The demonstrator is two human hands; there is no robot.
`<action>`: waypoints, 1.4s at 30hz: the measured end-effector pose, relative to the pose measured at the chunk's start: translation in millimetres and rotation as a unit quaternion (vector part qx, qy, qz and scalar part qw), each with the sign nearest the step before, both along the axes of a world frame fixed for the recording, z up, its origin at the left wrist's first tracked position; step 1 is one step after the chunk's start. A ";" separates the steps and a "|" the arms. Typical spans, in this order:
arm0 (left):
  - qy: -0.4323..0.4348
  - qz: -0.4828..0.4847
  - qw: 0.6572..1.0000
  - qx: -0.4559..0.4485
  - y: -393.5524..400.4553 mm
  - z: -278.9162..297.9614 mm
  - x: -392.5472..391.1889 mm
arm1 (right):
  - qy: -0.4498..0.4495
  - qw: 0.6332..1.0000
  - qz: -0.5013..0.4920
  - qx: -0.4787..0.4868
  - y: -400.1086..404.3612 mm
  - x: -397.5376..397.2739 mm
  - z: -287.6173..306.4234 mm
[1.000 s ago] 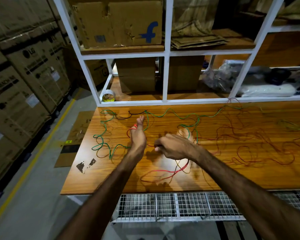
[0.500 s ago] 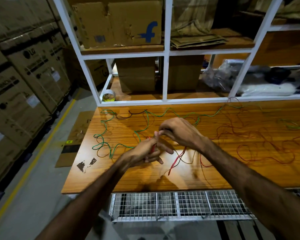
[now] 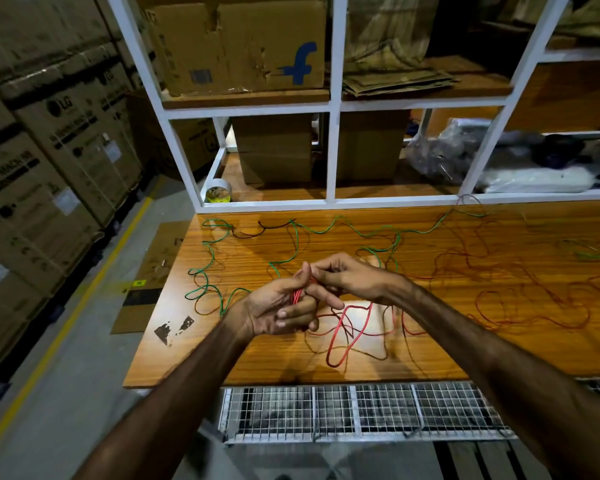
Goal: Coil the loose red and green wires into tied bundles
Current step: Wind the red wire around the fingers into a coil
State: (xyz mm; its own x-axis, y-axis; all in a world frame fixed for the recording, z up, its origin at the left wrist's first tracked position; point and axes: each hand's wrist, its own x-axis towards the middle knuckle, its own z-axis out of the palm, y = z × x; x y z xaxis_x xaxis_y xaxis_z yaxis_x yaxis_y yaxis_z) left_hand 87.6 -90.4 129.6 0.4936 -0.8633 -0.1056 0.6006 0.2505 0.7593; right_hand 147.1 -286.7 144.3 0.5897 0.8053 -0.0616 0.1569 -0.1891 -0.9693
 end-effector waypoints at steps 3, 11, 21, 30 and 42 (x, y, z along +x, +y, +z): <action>0.005 -0.005 1.000 -0.005 0.5 -1.5 -0.2 | -0.008 1.000 -0.027 0.010 0.0 0.1 1.5; 0.068 -0.032 0.995 -0.062 -8.6 0.4 -1.7 | -0.016 0.997 -0.053 0.051 2.0 -0.9 3.8; 0.101 0.039 0.990 -0.089 -7.0 4.8 -4.6 | 0.008 0.992 -0.100 0.074 -1.8 0.8 -5.0; 0.129 0.177 0.967 -0.128 6.5 2.0 -1.1 | -0.179 0.974 -0.066 -0.121 -4.5 -9.8 -13.6; 0.130 0.239 0.953 -0.130 -3.8 -2.5 -1.4 | -0.377 0.842 -0.110 -0.369 18.1 -12.2 -7.3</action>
State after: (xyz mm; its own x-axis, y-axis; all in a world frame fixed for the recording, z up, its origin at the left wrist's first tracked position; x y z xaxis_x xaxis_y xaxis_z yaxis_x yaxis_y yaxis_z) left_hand 86.2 -94.2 127.1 0.8242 -0.5590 -0.0906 0.5290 0.7029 0.4755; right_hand 134.9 -268.5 137.0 0.8147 0.5786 -0.0389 0.5588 -0.8012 -0.2143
